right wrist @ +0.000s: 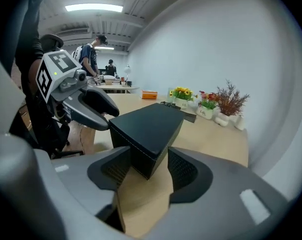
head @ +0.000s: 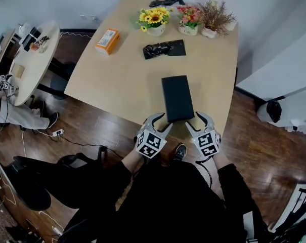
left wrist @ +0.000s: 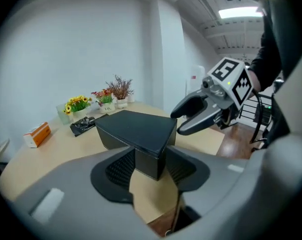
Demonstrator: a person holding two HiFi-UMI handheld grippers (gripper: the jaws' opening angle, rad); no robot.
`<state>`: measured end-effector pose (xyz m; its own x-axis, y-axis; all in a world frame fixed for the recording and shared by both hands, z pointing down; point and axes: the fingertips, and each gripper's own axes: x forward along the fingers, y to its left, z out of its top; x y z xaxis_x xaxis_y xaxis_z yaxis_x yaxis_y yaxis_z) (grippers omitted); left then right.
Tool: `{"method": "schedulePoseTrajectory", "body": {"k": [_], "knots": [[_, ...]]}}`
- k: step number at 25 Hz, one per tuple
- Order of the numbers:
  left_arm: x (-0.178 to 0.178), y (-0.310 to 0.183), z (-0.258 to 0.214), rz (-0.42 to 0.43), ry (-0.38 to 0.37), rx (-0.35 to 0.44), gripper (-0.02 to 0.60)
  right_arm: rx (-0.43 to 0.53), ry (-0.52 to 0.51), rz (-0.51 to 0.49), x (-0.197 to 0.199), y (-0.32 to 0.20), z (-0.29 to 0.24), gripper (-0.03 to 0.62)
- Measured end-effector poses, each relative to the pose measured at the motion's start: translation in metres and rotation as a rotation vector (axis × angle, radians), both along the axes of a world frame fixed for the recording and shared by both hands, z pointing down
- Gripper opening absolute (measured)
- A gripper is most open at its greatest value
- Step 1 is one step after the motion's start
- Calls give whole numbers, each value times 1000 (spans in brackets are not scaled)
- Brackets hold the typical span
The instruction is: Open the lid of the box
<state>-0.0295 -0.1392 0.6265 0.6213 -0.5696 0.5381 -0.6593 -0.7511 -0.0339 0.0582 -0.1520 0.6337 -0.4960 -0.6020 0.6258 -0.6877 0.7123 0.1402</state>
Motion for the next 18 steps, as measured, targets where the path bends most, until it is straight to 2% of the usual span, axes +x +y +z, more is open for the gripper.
{"method": "schedulePoseTrajectory", "body": {"k": [2,5,8,10,12,16,17,18], "knots": [[5,-3,-1,-1,17,2,130,-21,-3,-11,-3,-4,5,228],[9,-2,0,10,12,10,133,-16,-21,21,-2,-6,6,210],[8,-2,1,33,-26,44,130,-9,-27,31,-2,-7,6,207],[8,-2,2,30,-17,40,130,-14,-30,35,-2,-6,7,207],[7,-2,1,-9,55,-6,126,-20,-35,39,-2,-6,7,206],[4,-4,-5,-167,352,-178,122,-35,-53,41,-2,-7,7,201],[4,-4,-7,-188,392,-200,130,-38,-55,39,-2,-7,7,201],[5,-4,-7,-192,399,-205,132,-39,-52,36,-1,-7,7,201]]}}
